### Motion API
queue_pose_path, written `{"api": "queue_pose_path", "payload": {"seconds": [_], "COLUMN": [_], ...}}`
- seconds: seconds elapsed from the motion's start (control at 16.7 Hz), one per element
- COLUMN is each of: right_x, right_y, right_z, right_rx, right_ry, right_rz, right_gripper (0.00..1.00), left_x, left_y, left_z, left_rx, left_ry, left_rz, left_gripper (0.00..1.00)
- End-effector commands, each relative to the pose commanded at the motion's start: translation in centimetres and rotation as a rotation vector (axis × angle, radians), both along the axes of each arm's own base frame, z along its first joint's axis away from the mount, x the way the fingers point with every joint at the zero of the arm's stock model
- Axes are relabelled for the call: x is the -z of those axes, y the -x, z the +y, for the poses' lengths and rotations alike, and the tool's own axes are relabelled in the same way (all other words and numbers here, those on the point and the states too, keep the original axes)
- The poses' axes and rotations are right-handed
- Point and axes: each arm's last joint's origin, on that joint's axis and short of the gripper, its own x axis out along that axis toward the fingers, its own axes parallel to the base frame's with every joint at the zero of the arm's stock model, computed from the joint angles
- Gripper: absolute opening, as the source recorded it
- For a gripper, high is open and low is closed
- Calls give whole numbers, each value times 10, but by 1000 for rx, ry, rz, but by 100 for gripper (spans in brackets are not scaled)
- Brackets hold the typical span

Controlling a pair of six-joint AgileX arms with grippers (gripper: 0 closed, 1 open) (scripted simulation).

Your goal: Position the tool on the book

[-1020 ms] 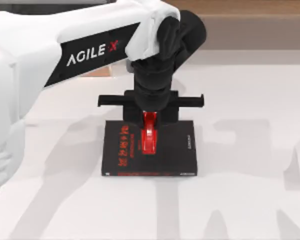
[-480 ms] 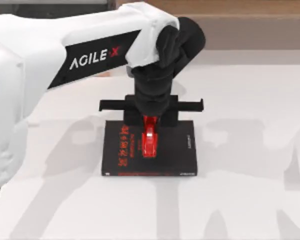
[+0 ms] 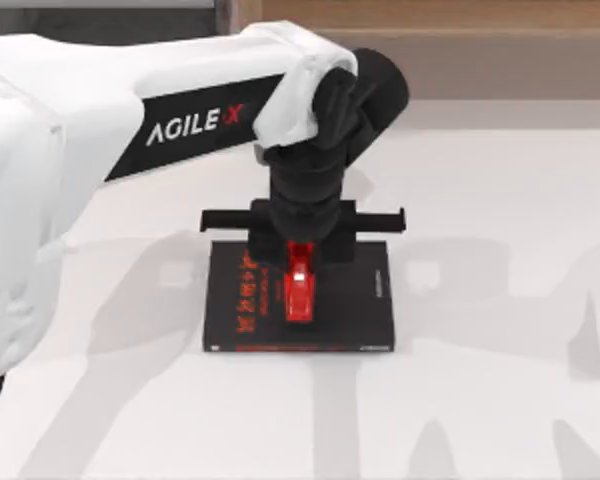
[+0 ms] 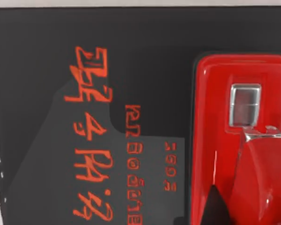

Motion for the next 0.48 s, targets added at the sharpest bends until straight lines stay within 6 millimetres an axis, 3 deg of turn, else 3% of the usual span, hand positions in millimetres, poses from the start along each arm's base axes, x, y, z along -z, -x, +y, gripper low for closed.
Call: {"api": "queue_pose_path", "payload": {"seconds": [0.48], "right_x": [0], "right_y": [0], "right_z": [0], "right_rx": [0], "right_ry": [0], "right_rz": [0], "right_gripper": [100], "left_x": [0], "left_y": [0], "left_z": [0], "left_rx": [0], "left_ry": [0], "left_rz": [0], "left_gripper": [68]}}
